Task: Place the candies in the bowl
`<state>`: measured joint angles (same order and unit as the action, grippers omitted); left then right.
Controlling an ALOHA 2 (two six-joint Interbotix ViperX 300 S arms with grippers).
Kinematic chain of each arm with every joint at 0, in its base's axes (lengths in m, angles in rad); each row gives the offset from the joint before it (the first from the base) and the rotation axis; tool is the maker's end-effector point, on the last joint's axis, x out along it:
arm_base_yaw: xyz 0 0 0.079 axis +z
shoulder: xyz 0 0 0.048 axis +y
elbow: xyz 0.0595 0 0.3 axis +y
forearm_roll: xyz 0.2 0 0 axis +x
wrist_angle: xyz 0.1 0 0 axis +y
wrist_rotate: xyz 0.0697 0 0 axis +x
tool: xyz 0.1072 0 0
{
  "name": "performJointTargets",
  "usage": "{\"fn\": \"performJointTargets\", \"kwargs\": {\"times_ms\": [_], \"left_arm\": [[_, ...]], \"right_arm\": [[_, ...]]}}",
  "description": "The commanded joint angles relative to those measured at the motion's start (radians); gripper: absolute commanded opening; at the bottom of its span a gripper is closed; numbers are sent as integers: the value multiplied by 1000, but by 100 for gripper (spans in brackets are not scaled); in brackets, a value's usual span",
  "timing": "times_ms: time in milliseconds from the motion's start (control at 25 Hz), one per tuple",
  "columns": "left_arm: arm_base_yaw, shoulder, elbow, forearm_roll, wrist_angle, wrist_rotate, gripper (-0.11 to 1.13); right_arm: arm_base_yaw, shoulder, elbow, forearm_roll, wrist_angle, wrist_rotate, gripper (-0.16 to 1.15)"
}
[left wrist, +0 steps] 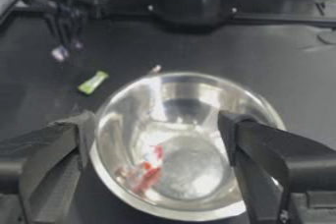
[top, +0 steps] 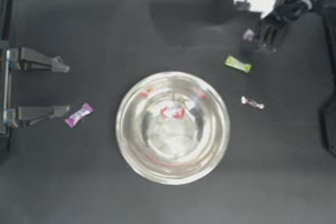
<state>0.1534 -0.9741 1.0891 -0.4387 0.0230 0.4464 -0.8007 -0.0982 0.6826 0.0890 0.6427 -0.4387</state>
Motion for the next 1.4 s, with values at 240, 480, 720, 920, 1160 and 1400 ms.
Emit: {"fn": "performJointTargets", "kwargs": {"times_ms": [240,480,720,920,1160,1400], "left_arm": [[5,20,-21,-3,-8,0,102],[8,20,-21,-2,-6,2,102],[9,20,-18,-2,-6,2,102],[17,18,-15,-2,-6,0,102],[20,18,-14,-2,-6,0,102],[21,20,-11,-2,-6,0,102]], "right_arm": [[115,-221,-106,57,95,2,22],[267,-290,-152,155,89,5,22],[422,-262,-179,184,14,41,22],[514,-189,-209,195,-57,51,22],[580,-84,-239,215,-114,49,23],[612,2,-236,256,-169,48,24]]}}
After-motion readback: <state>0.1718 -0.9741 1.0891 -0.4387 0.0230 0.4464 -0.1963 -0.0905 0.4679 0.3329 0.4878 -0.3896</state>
